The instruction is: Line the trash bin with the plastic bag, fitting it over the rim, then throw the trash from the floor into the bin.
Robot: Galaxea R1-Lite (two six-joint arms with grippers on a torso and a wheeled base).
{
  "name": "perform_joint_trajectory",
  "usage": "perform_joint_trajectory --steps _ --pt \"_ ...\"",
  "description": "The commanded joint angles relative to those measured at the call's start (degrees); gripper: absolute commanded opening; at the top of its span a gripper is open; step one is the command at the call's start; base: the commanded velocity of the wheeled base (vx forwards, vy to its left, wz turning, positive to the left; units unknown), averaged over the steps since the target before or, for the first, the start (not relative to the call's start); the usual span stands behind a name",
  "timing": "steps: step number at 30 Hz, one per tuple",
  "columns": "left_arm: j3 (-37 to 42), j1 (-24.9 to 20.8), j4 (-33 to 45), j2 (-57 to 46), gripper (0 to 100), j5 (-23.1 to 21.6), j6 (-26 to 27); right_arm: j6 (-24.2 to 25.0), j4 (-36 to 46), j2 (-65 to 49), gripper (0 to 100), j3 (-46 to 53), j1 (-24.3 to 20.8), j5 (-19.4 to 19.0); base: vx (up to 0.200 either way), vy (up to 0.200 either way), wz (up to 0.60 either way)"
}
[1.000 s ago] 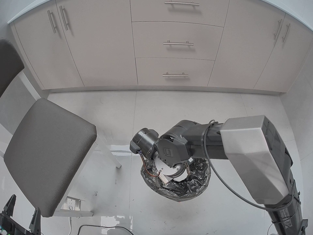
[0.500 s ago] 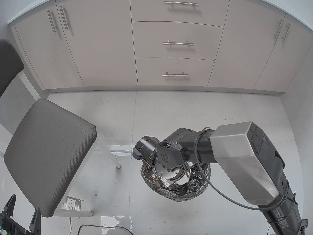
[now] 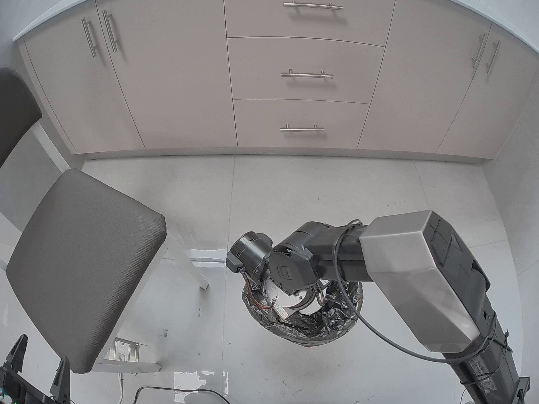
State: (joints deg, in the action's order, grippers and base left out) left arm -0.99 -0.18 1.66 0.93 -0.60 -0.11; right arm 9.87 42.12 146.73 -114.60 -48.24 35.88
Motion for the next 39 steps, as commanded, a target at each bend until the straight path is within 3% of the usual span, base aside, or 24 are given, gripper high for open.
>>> perform_joint_trajectory --steps 1,39 --pt "0.55 0.01 0.01 -0.84 100 -0.02 -0.07 -0.03 -0.37 0.14 100 0.01 -0.1 0.33 0.0 0.0 0.0" --pt "0.55 0.01 0.01 -0.93 100 -0.02 -0.07 -0.91 -1.69 1.98 100 0.01 -0.54 2.18 0.0 0.0 0.0"
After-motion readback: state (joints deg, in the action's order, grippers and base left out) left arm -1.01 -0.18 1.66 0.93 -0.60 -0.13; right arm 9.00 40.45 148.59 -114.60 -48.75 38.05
